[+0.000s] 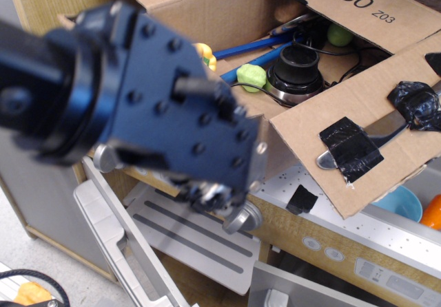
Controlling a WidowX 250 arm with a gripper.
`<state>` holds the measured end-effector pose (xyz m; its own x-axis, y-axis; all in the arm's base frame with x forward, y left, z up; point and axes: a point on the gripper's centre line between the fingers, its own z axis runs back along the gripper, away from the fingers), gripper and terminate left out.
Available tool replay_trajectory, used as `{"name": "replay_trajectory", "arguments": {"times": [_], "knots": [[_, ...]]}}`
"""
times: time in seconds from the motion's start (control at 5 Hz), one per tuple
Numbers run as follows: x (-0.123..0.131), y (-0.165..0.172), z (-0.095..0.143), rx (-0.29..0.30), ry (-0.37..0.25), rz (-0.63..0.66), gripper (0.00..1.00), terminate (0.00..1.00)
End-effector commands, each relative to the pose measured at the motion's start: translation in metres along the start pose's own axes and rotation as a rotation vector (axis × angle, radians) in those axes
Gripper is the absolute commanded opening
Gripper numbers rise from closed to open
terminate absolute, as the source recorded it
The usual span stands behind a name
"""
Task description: Close large4fbox flaps
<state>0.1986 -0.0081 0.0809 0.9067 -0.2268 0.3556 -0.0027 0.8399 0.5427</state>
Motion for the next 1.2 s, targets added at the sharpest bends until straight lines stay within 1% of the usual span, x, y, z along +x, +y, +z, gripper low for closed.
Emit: {"name": "replay_trajectory", "arguments": {"times": [0.0, 0.2, 0.4, 0.6, 0.8, 1.0], "knots": [[0.059, 0.015, 0.030, 0.000, -0.037, -0.081, 1.00, 0.00], [0.084, 0.026, 0.042, -0.011, -0.058, -0.131, 1.00, 0.00], [0.108, 0.031, 0.050, -0.064, -0.094, -0.149, 1.00, 0.00], [0.123, 0.037, 0.045, -0.121, -0.129, -0.174, 1.00, 0.00], [0.136, 0.034, 0.035, -0.219, -0.164, -0.159, 1.00, 0.00], [0.144, 0.029, 0.026, -0.285, -0.206, -0.144, 1.00, 0.00]]}}
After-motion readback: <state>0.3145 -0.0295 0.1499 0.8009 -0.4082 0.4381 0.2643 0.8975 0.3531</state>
